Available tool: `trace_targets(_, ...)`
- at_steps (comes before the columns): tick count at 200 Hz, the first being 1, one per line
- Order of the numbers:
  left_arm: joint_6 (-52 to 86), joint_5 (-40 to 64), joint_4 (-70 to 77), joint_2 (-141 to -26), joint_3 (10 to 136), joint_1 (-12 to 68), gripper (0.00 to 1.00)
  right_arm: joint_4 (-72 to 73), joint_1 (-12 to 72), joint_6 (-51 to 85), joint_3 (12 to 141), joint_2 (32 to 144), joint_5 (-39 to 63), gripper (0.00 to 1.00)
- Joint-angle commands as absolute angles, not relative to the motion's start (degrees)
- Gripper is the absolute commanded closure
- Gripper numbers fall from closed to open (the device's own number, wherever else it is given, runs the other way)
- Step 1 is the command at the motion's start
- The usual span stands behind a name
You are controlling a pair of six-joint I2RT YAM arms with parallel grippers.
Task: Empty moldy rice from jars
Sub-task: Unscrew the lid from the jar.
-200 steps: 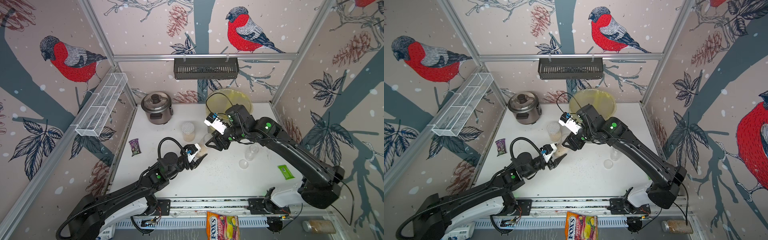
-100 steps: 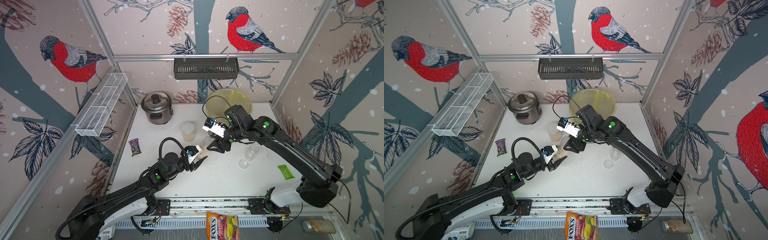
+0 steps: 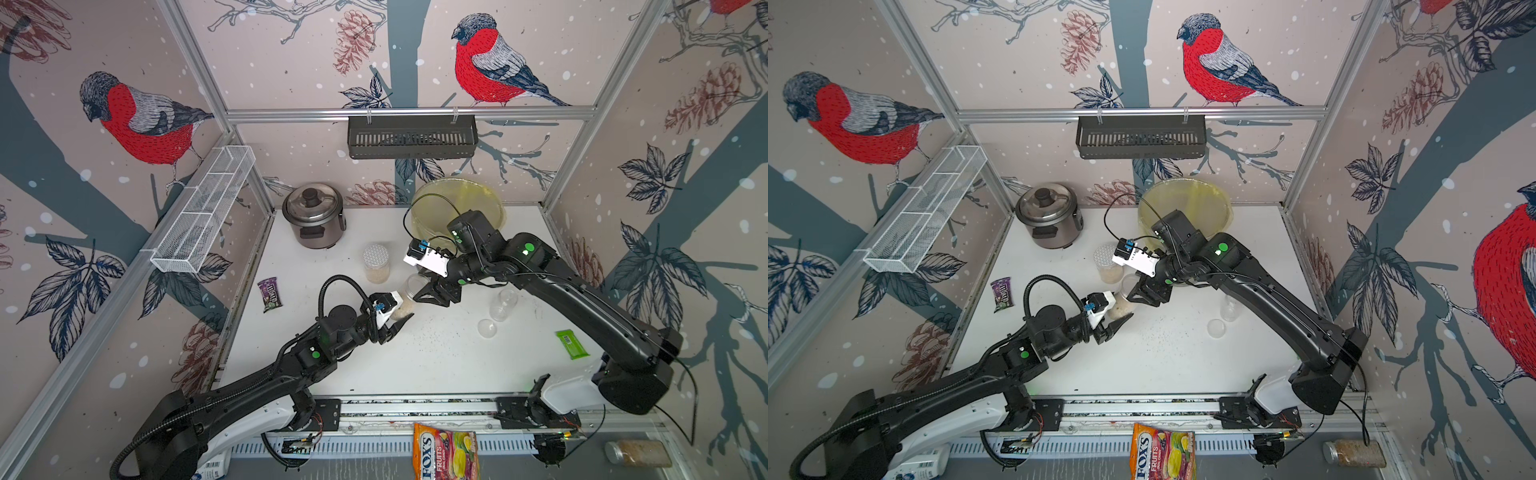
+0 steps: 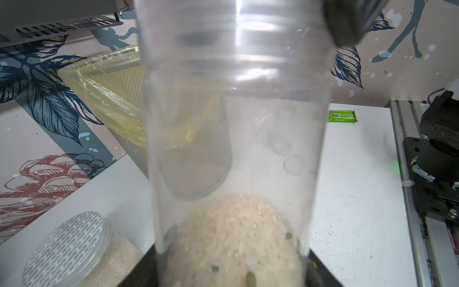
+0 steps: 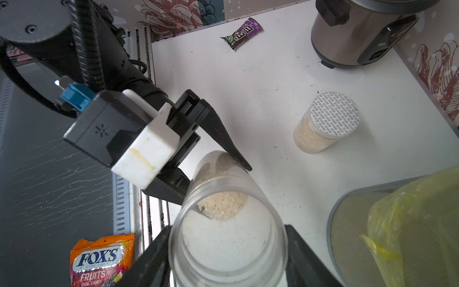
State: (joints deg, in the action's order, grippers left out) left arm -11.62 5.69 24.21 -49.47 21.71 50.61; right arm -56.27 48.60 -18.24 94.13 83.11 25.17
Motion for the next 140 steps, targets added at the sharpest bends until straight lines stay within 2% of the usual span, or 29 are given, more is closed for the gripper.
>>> trace_targets(1, -12.7, 7.4, 30.7, -49.0, 22.1, 50.5, 1.0, -54.8, 48.8, -19.4, 93.3, 82.9, 27.6, 0.63)
trace_targets(39, -12.6, 7.4, 31.2, -48.3, 22.0, 50.5, 1.0, -54.4, 48.7, -18.3, 93.0, 83.4, 28.1, 0.6)
trace_targets(90, -12.7, 7.4, 31.1, -47.9, 22.0, 50.5, 1.0, -52.5, 48.8, -17.1, 91.7, 82.7, 27.5, 0.49)
trace_targets(135, -12.7, 7.6, 31.0, -47.6, 22.0, 50.5, 1.0, -51.2, 48.8, -16.4, 90.6, 82.2, 26.9, 0.46)
trace_targets(140, -12.7, 7.6, 31.0, -47.5, 22.0, 50.5, 1.0, -51.1, 48.7, -16.3, 90.5, 82.3, 26.8, 0.43)
